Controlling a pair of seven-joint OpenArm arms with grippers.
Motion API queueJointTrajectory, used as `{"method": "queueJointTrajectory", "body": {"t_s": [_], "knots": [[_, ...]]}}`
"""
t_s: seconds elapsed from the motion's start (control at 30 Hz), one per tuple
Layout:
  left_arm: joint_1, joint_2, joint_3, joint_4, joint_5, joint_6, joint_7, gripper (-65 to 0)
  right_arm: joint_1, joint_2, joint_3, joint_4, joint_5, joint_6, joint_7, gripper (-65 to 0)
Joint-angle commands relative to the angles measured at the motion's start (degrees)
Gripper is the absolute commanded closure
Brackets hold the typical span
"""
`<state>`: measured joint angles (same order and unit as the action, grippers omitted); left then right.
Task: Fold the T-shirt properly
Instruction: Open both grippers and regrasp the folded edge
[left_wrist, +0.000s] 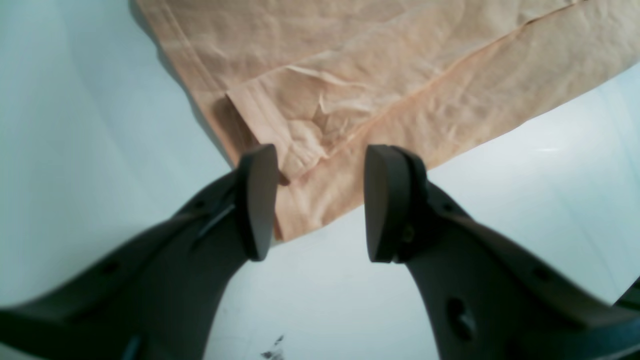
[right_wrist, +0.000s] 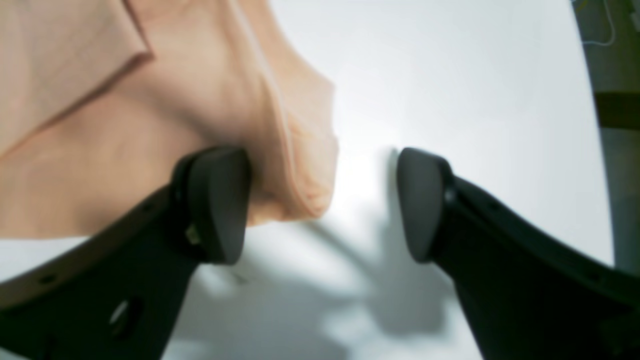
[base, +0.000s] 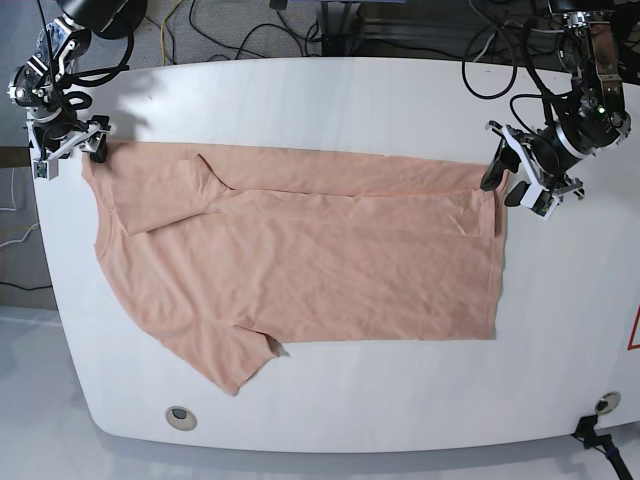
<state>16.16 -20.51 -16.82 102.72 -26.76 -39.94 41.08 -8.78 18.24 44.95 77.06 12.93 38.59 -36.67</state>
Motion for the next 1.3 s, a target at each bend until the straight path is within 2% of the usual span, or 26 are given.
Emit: {"method": "queueJointTrajectory", "body": {"t_s": [0.0, 0.37, 0.43, 0.6, 0.63, 0.67, 0.83, 0.93, 1.07, 1.27], "knots": [[-0.5, -0.9, -0.4, 0.8, -0.8, -0.1, -1.0, -26.5, 0.3, 1.1, 0.2, 0.7, 0.5, 0.3, 0.6, -43.2], [-0.5, -0.9, -0.5, 0.5, -0.8, -0.1, -1.0, -26.5, 0.2, 0.4, 0.2, 0.7, 0.5, 0.3, 0.6, -41.4], [-0.6, -0.9, -0.6, -0.6, -0.8, -0.1, -1.0, -26.5, 0.2, 0.4, 0.2, 0.7, 0.5, 0.3, 0.6, -33.2], [-0.8, -0.6, -4.3, -3.7, -0.8, -0.1, -1.0, -26.7, 0.3, 0.4, 0.2, 0.7, 0.5, 0.3, 0.6, -5.3], [-0.9, -0.6, -4.5, -4.2, -0.8, -0.1, -1.0, -26.9, 0.3, 0.4, 0.2, 0.7, 0.5, 0.3, 0.6, -1.3], [-1.4, -0.6, -4.5, -4.5, -0.8, -0.1, -1.0, -26.9, 0.3, 0.4, 0.2, 0.7, 0.5, 0.3, 0.6, 0.0], [-3.5, -0.7, -4.1, -8.5, -1.1, -0.1, -0.8, -27.3, 0.3, 0.4, 0.2, 0.7, 0.5, 0.3, 0.6, 0.0], [-5.7, -0.7, -1.3, -11.7, -1.1, -0.1, -0.8, -34.0, 0.4, 0.4, 0.2, 0.7, 0.5, 0.3, 0.6, 0.0], [-5.7, -0.6, -0.6, -13.1, -1.1, -0.1, -0.8, -37.5, 0.3, 0.4, 0.1, 0.7, 0.5, 0.3, 0.6, 0.0], [-5.7, -0.7, 2.1, -13.6, -0.9, -0.1, -0.7, -37.8, 0.3, 0.4, 0.1, 0.7, 0.5, 0.3, 0.6, 0.0]]}}
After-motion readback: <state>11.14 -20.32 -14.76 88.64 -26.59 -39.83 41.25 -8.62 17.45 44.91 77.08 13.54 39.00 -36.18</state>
